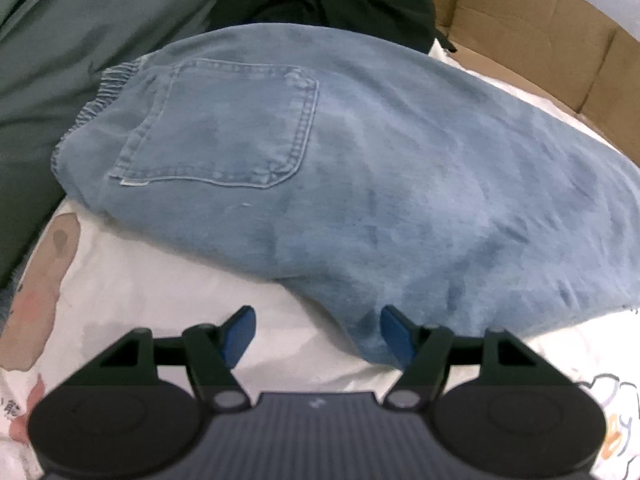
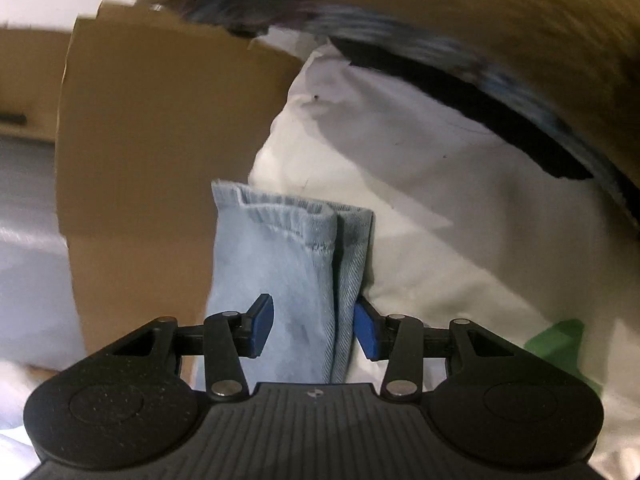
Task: Fold clothes
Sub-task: 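Pinch the folded jeans leg hem with the right gripper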
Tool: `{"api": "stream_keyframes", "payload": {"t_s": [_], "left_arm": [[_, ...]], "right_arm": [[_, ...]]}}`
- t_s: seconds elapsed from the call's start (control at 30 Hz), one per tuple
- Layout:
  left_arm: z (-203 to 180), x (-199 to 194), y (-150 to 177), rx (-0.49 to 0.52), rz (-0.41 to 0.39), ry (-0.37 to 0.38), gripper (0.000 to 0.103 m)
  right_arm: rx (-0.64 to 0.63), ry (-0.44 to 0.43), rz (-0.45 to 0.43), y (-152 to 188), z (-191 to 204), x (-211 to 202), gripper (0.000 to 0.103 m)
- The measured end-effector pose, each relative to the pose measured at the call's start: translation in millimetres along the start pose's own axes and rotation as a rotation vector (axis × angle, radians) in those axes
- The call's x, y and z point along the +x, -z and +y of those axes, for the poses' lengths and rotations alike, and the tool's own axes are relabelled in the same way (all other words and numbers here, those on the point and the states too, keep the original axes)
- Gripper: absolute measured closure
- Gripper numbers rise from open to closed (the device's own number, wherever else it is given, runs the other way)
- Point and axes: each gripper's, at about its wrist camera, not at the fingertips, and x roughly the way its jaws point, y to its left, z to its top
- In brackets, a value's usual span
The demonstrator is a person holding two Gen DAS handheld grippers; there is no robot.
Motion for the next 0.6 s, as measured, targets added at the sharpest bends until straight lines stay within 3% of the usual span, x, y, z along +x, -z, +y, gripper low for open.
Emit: {"api": "stream_keyframes", "payload": {"t_s": [0.03,0.17,0.23,0.37,0.6], "left_arm": [[-1.2,0.2,-0.9,0.005,0.002,-0.003,0.031],[-7.8,2.8,-5.6,0.018,0.002,-0.003,0.031],[-9.8,3.1,-7.0,0.013,0.000,0.002,0.031],[-10.7,2.3,-3.7,-0.013,0.005,0.017,0.031],[-8.6,4.0,-1.0,-0.055,0.035,0.022,0.031]], "right_arm": [[0.008,-0.011,-0.004,-0.1,-1.5,-0.2,0.054],[0.019,-0.044,-0.017,-1.2,-1.6,-5.6,0.080],[0.023,-0.063,-0.023,-2.9,-0.5,-10.0,0.083],[0.032,-0.089,-0.034,-11.0,0.6,-16.8,0.084],[-0.029,-0.042,0.009,-9.6,7.1,0.3,0.082]]}}
